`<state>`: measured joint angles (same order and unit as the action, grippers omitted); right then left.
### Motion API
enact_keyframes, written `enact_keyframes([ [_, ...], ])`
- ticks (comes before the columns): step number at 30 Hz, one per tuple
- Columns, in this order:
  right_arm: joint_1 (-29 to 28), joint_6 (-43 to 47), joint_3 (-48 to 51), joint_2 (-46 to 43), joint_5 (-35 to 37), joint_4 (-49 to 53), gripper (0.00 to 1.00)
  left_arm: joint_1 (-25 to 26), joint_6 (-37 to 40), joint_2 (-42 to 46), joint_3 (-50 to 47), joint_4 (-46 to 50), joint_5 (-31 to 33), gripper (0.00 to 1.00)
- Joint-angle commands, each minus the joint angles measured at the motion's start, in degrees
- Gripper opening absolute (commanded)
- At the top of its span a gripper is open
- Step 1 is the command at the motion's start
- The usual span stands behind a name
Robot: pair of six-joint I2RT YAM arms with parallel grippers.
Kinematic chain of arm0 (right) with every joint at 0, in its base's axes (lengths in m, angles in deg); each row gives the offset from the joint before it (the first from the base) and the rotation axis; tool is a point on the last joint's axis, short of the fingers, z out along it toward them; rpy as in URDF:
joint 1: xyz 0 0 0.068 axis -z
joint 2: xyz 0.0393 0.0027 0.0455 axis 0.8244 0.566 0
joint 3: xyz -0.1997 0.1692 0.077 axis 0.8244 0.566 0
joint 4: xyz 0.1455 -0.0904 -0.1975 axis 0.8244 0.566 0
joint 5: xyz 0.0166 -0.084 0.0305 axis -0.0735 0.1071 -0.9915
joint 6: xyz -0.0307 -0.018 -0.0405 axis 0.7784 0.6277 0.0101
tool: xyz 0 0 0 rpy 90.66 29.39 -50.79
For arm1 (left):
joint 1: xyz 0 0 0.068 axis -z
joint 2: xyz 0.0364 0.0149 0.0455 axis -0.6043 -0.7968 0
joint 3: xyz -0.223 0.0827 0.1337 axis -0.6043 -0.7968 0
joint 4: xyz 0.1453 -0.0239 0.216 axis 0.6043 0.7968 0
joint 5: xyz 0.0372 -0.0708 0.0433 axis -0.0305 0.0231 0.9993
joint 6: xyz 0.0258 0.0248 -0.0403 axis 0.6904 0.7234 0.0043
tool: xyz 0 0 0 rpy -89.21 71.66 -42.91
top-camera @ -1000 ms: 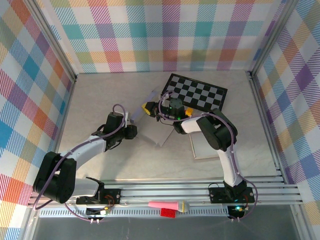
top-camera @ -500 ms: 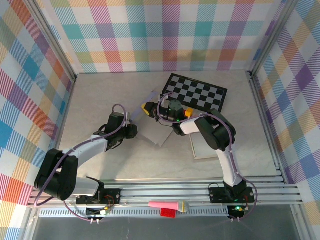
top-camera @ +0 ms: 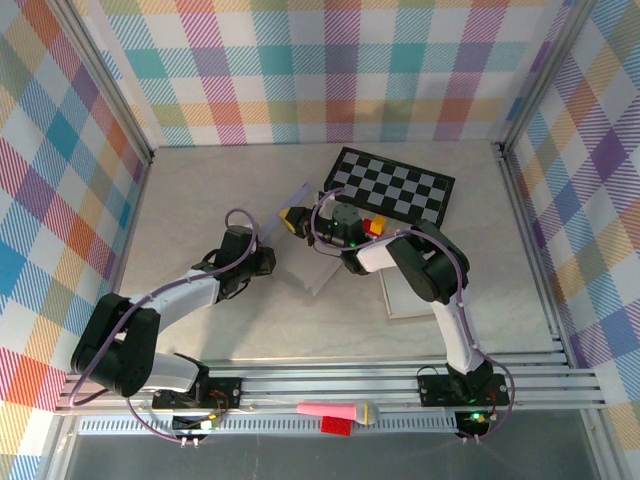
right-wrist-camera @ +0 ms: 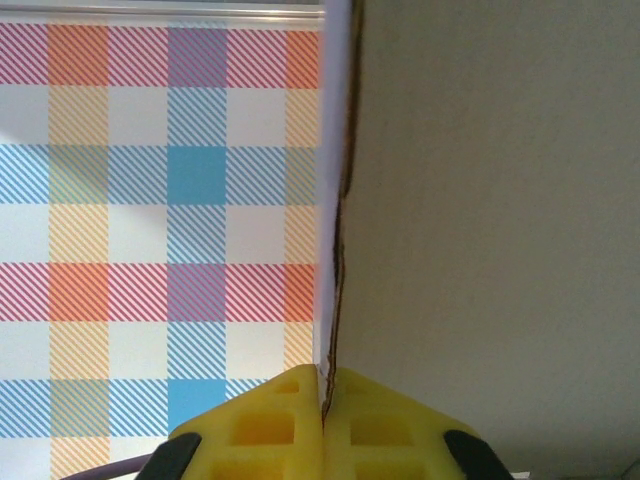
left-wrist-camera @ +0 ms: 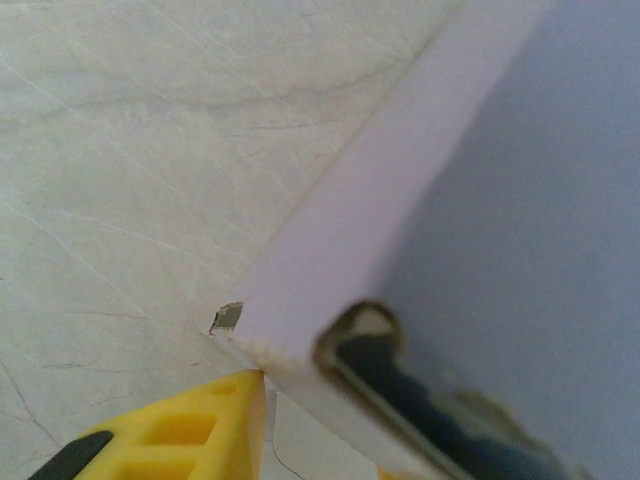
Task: Fold the paper box
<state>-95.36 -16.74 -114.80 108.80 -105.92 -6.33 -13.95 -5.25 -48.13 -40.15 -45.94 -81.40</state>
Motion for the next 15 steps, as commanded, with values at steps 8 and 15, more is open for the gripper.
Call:
enact_keyframes([
  [8,-1.89,-0.52,0.93,-0.98,0.03,4.13,0.0,4.26,-5.72,-4.2,4.78,0.77,12.86,0.27],
  [15,-2.17,-1.72,1.24,-2.57,1.61,6.58,0.0,6.48,-10.52,-6.32,6.33,2.11,19.44,0.13],
])
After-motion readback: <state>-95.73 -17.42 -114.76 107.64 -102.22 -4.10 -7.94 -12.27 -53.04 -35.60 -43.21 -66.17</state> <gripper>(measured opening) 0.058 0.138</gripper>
